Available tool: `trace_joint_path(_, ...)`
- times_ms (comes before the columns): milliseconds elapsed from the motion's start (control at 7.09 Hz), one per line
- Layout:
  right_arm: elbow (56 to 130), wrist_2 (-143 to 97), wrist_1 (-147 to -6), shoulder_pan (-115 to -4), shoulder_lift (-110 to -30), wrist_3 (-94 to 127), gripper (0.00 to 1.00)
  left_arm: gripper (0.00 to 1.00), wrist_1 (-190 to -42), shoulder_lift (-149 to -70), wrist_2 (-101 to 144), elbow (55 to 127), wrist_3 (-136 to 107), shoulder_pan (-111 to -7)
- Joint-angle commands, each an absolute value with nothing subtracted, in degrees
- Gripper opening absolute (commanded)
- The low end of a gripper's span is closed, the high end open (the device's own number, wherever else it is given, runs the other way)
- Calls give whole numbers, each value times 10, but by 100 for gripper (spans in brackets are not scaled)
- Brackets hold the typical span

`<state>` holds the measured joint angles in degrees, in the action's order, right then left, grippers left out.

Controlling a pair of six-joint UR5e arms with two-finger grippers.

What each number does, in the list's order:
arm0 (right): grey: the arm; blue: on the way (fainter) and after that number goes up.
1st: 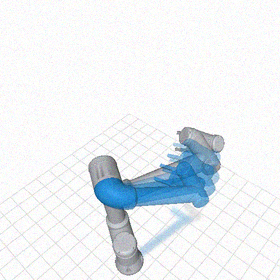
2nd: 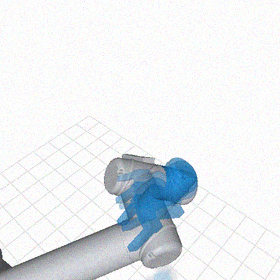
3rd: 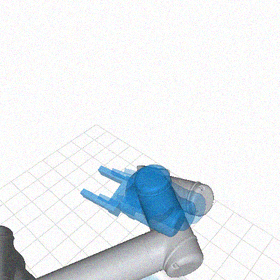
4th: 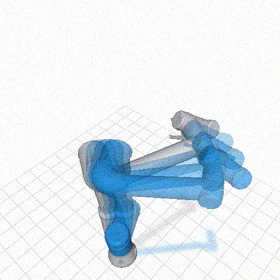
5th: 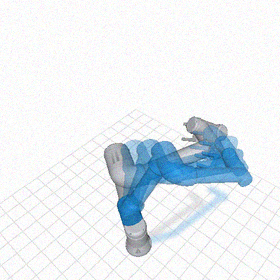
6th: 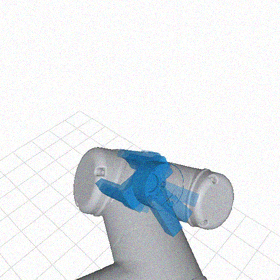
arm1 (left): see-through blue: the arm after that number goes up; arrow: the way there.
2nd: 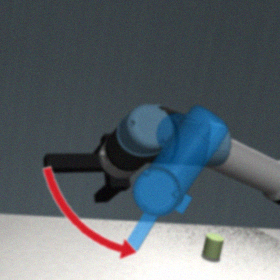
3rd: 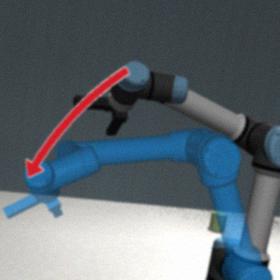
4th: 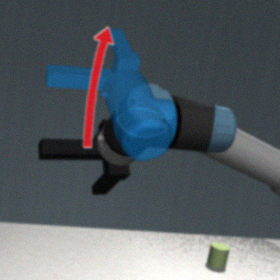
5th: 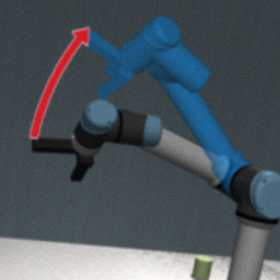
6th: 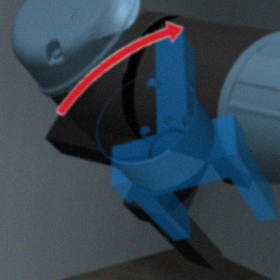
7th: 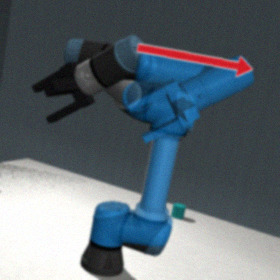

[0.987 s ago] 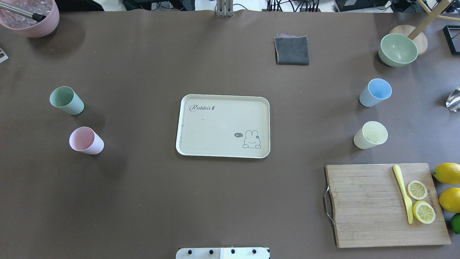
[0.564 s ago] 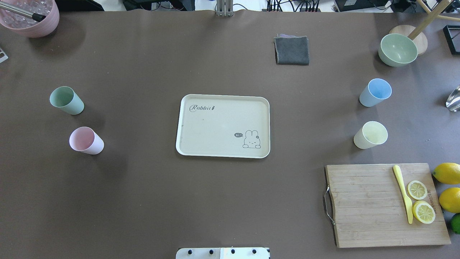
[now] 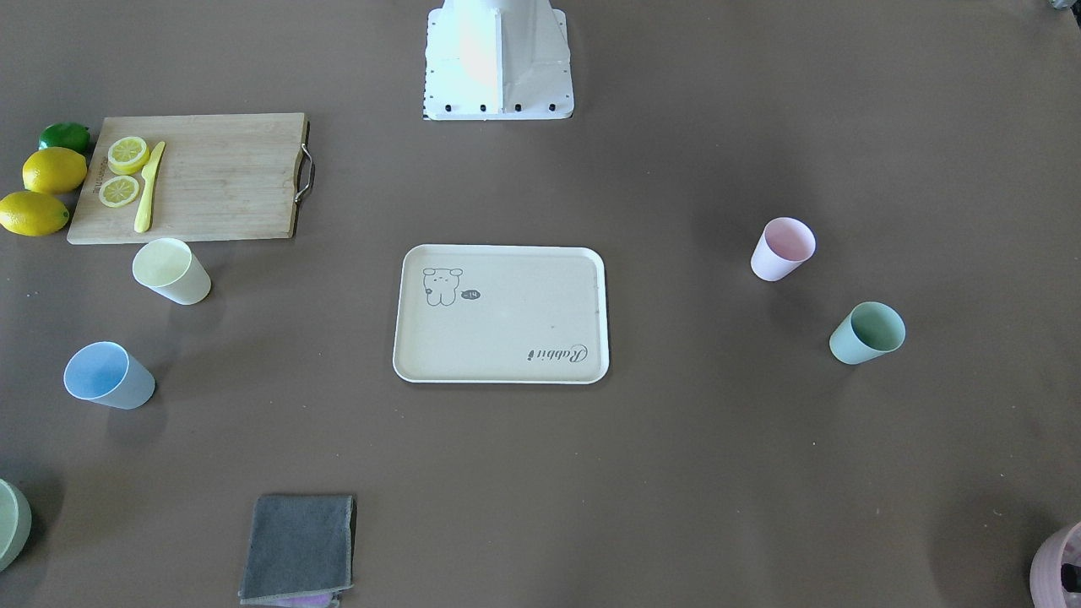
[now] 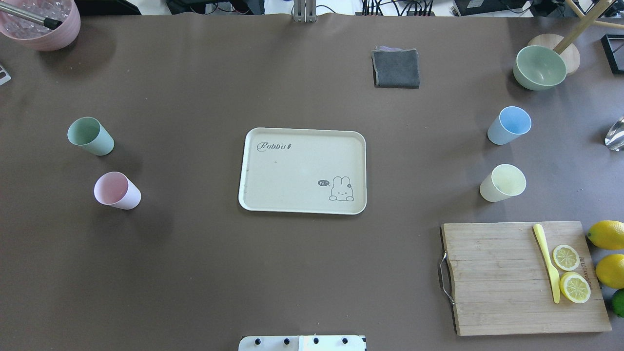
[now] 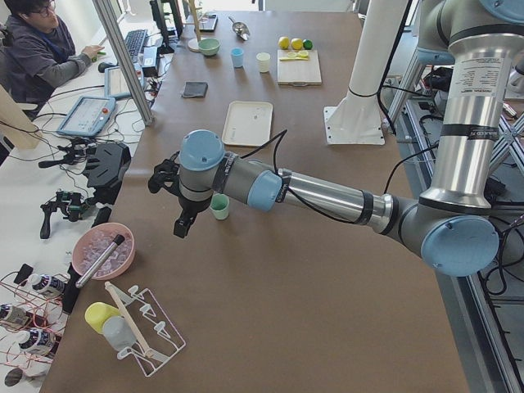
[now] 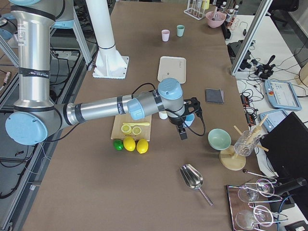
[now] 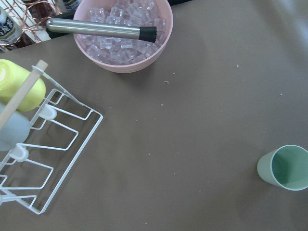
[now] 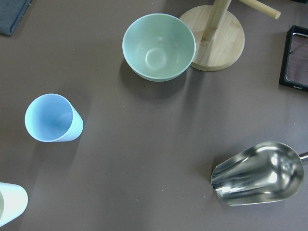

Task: Place all cups on tray

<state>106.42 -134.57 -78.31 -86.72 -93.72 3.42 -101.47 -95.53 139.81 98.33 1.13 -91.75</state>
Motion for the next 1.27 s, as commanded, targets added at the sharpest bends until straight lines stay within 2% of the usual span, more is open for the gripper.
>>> trace_joint_path(0, 1059, -1382, -784, -844, -928, 39, 100, 98, -1049, -964, 1407, 962, -28, -886)
trace_joint_path(282, 1047, -1371, -780, -785, -898, 169, 100, 98, -1073, -964, 1401, 946, -143, -807)
trace_joint_path(846, 1045, -1270, -738, -673, -869, 325, 100, 98, -1249, -982, 1321, 874, -348, -668)
trace_joint_path(1128, 1045, -1268, -734, -670, -870, 329, 100, 97, -1299, -1011, 1308, 812, -365, -648)
